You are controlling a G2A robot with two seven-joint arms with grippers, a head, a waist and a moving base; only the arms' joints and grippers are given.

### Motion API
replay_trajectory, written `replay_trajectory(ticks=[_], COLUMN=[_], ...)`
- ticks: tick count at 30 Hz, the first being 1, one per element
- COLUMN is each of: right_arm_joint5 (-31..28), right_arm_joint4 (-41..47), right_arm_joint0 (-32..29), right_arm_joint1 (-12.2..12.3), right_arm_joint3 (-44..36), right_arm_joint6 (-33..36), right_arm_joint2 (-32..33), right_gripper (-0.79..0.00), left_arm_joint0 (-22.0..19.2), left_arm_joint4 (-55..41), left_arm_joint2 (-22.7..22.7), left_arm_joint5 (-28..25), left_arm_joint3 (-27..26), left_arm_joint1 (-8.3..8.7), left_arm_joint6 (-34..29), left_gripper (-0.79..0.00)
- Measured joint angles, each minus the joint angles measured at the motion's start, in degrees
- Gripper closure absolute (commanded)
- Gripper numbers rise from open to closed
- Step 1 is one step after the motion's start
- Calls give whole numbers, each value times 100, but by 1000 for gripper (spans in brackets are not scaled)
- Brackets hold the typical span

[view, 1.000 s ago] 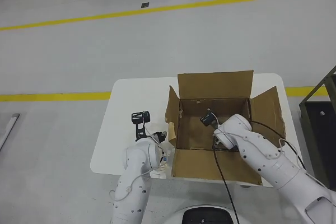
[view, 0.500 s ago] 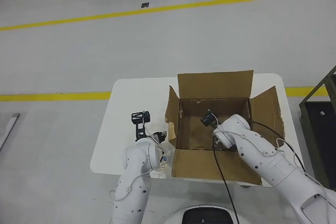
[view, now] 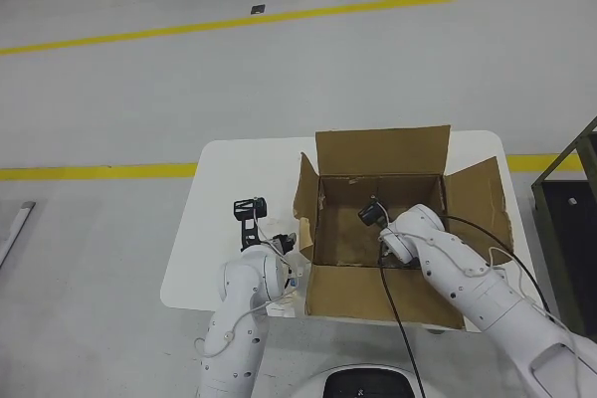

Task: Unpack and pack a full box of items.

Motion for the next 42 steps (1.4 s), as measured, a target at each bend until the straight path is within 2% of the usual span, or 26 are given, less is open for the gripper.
replay_trajectory(ticks=[1,2,20,24,30,40,42], right_arm_joint5=[-14,-29,-185,-158,-124,-206,-206], right_arm_joint4=[23,50,316,310,290,202,190], right_arm_joint0=[2,3,-107,-100,-104,-247,-272], right_arm_joint1=[-6,-12,-95,-122,-142,-99,-96], right_arm_joint3=[-9,-26,-271,-205,-226,-285,-310], right_arm_joint6=[-13,-27,-554,-592,-614,-579,-572], right_arm_joint2=[9,22,199,200,252,468,499], right_gripper=[-71,0,0,-108,-200,-308,-286], left_arm_joint0=[0,0,0,0,0,0,0], left_arm_joint4=[0,0,0,0,0,0,0], left_arm_joint2=[0,0,0,0,0,0,0], left_arm_joint5=[0,0,0,0,0,0,0], left_arm_joint3=[0,0,0,0,0,0,0], left_arm_joint1=[0,0,0,0,0,0,0], left_arm_joint6=[0,0,0,0,0,0,0], left_gripper=[-785,-785,-785,-785,-785,-785,-785])
